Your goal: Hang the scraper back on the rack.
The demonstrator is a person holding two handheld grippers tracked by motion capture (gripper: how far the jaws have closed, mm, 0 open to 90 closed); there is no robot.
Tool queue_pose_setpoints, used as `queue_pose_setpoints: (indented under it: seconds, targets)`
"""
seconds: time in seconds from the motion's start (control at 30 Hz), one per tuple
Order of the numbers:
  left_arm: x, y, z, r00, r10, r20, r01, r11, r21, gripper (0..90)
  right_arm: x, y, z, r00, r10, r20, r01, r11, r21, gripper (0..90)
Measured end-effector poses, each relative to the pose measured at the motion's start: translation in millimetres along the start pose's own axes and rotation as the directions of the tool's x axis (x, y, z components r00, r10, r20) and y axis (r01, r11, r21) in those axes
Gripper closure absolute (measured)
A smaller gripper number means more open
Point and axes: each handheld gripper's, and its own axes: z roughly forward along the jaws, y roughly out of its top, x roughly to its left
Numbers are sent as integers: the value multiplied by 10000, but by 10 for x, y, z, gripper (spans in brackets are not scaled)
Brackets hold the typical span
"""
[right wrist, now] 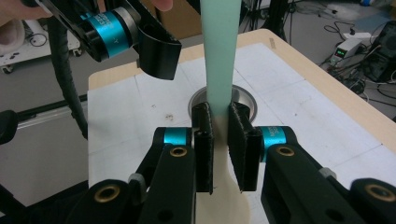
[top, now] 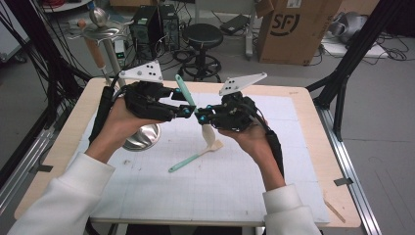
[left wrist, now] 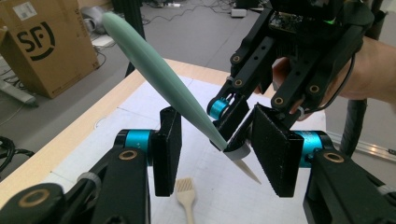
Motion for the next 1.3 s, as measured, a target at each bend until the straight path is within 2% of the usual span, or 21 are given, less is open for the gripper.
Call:
queue_pose_setpoints:
  seconds: [0.47, 0.57, 0.6, 0.73, 0.83, 0.9, 1.0, 1.17, 1.3]
  targets:
    - [18, -8, 26, 9996, -95, -268, 98, 9999, 132, 689, 18, 15, 27, 10000, -29, 7, 29, 10000, 20, 806]
    - [20, -9, 35, 9997, -51, -244, 55, 9999, 155, 698, 21, 15, 31, 10000, -62, 44, 62, 10000, 34, 806]
    - [20, -9, 35, 9996, -148, -249, 152, 9998, 159, 699, 19, 14, 32, 9999, -100, 56, 100, 9999, 53, 806]
    - [41, -7, 30, 9988, -494, -43, 494, 9988, 62, 733, 27, 14, 36, 9999, -110, 95, 110, 9999, 3, 805]
    - [31, -2, 42, 9977, -596, 316, 598, 9982, -65, 803, 43, 22, 63, 9995, -276, 130, 275, 9996, 14, 806]
    - [8, 6, 55, 9990, -336, 286, 334, 9994, 51, 826, 65, 34, 96, 9993, -371, 108, 369, 9992, 146, 811]
    - [5, 8, 42, 9990, -272, 357, 269, 9996, 95, 830, 63, 31, 122, 9994, -339, -42, 339, 9993, 126, 797]
    - [6, 3, -3, 9985, 75, 536, -89, 9997, 244, 831, 49, 8, 82, 9987, -374, -360, 367, 9991, -189, 647]
    - [-9, 2, -30, 9963, 303, 804, -330, 9989, 329, 831, 39, -25, 37, 9980, -250, -587, 237, 9995, -217, 433]
